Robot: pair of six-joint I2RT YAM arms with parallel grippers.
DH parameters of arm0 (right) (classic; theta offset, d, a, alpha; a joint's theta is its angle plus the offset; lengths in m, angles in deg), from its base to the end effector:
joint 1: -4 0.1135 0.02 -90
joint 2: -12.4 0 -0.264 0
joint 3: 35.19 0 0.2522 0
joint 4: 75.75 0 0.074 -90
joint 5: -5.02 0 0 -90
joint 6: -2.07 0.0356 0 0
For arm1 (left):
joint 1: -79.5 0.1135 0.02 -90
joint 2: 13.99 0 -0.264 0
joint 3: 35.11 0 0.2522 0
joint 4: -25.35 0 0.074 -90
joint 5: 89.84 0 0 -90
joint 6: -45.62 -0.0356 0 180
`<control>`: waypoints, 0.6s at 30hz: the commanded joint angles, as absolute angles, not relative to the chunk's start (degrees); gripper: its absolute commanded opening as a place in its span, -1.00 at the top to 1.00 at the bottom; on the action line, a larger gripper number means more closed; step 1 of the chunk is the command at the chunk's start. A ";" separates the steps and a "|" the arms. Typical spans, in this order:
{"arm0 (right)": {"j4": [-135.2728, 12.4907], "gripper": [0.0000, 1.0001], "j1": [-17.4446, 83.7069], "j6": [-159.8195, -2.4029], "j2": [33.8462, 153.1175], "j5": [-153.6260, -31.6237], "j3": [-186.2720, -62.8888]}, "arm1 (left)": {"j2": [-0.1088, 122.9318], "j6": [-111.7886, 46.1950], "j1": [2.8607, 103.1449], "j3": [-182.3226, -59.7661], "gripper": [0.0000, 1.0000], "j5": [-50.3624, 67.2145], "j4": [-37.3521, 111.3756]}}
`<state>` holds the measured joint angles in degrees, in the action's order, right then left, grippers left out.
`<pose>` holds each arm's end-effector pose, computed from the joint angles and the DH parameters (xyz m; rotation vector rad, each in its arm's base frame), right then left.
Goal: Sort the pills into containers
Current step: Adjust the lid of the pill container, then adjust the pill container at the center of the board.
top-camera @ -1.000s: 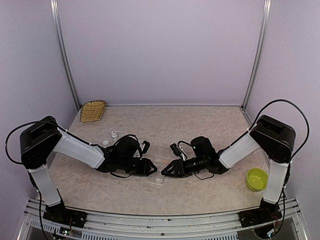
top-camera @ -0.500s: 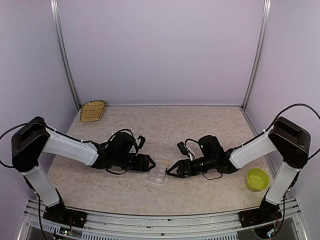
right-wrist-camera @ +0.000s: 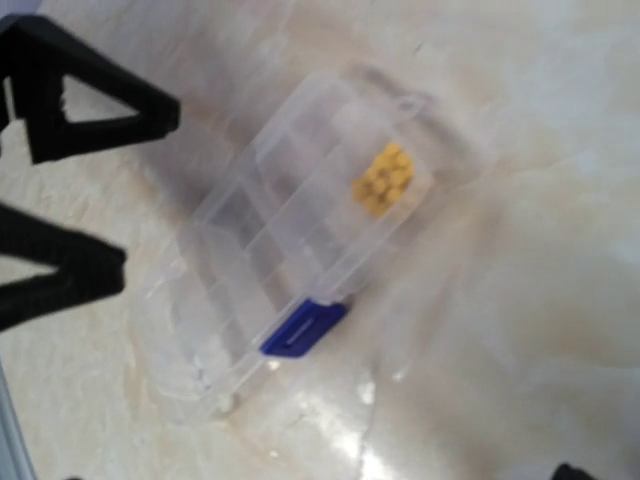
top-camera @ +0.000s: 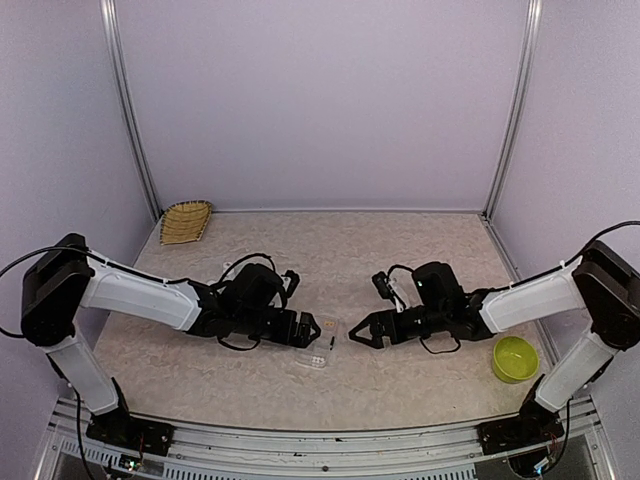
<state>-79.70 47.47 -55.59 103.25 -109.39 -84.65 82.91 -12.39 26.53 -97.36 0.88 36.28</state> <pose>0.2059 0.2154 0.1460 -0.4914 2.3810 1.1459 0.2019 -0.2684 0.1539 0.4594 2.4460 -0.6978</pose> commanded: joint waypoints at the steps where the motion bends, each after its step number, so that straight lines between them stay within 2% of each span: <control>1: -74.81 -1.00 45.84 -59.17 99.74 -105.13 -84.01 | 81.79 -14.46 24.84 -100.05 -0.98 -2.85 39.38; 18: -73.16 -1.00 43.91 -61.21 95.35 -102.02 -81.31 | 86.39 -17.54 16.52 -107.48 -0.98 -12.00 48.12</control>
